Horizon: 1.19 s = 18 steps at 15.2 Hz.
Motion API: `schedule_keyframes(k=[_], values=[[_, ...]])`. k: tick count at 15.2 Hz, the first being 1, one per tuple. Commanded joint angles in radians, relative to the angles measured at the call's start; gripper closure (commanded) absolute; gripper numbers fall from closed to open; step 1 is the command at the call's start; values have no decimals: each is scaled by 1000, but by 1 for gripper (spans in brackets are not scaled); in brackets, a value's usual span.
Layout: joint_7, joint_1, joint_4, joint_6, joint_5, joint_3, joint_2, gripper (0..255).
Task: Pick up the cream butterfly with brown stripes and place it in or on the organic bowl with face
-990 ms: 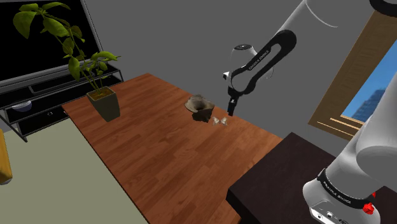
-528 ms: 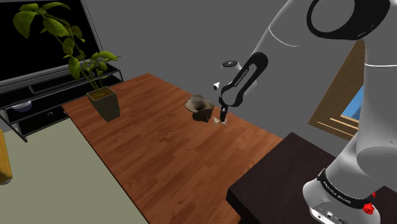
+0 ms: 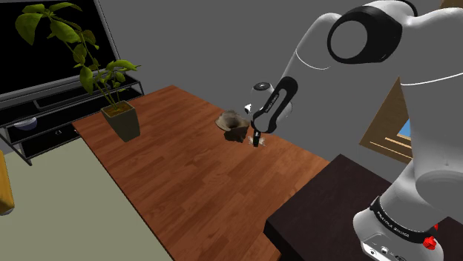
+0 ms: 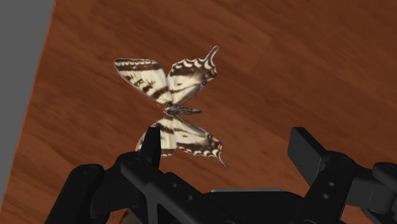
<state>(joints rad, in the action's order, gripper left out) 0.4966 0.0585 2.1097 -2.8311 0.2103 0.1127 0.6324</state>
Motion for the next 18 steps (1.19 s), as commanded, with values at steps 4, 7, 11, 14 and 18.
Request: schedule_keyframes(k=[4,7,11,14,18], values=[[-2,-2,-22,-26,1,1,48,0],[-2,-2,-22,-26,1,1,48,0],[-2,-2,-22,-26,1,1,47,255],[-2,-2,-22,-26,1,1,47,255],[-2,-2,-22,-26,1,1,47,255]])
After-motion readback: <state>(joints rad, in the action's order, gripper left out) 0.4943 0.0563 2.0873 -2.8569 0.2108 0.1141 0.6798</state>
